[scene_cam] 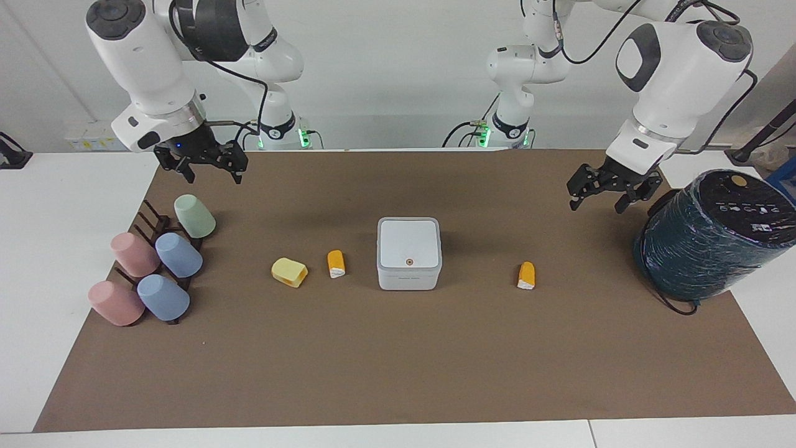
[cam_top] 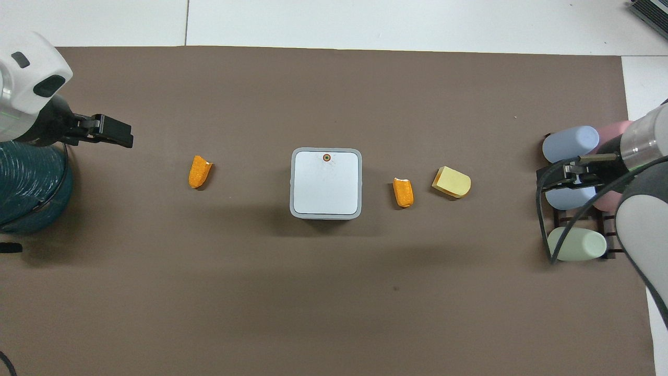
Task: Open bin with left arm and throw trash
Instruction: 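Reach the left gripper toward the white bin lid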
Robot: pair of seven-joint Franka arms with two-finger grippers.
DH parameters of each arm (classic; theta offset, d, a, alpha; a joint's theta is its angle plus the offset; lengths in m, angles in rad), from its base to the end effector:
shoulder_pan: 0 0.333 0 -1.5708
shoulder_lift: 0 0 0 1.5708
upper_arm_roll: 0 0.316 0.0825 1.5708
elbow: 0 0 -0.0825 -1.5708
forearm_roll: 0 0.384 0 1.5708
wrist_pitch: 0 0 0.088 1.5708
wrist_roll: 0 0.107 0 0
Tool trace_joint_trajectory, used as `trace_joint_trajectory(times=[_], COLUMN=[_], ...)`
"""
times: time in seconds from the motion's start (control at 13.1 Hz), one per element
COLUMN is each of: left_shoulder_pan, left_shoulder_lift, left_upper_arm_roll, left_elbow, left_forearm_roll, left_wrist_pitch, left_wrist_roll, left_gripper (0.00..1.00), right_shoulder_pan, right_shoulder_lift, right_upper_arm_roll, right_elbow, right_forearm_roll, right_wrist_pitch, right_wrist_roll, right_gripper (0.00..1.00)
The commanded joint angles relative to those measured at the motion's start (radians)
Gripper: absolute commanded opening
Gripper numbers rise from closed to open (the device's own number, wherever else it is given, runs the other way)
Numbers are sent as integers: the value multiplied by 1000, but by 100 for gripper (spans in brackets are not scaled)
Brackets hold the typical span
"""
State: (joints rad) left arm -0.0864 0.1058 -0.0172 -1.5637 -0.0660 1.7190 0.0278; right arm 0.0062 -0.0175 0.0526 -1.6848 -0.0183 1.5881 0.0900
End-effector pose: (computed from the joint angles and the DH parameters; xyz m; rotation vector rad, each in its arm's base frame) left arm 0.5951 -0.0675 0.5805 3.0658 -0.1890 0.0721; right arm 0.5455 0.0304 0.5819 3.1139 -0.0470 -0.1209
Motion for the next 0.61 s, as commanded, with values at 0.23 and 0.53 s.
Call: trace_joint_trajectory(times=[0.23, 0.53], left_shoulder_pan=[-15, -137], left_shoulder_lift=[-51, -107], left_upper_arm_roll=[-13, -16], left_elbow=[-74, -206], left_forearm_roll=[-15, 0], left_wrist_pitch=[1, 85], left_wrist_roll=[-3, -69], left_gripper=[100, 100], right_shoulder_pan=[-11, -11], right_shoulder_lift=[-13, -13], right_upper_arm_roll=[4, 4], right_elbow=[-10, -9], right_forearm_roll=[9, 9], right_wrist_pitch=[3, 3], right_wrist_roll=[7, 5], right_gripper=[100, 100])
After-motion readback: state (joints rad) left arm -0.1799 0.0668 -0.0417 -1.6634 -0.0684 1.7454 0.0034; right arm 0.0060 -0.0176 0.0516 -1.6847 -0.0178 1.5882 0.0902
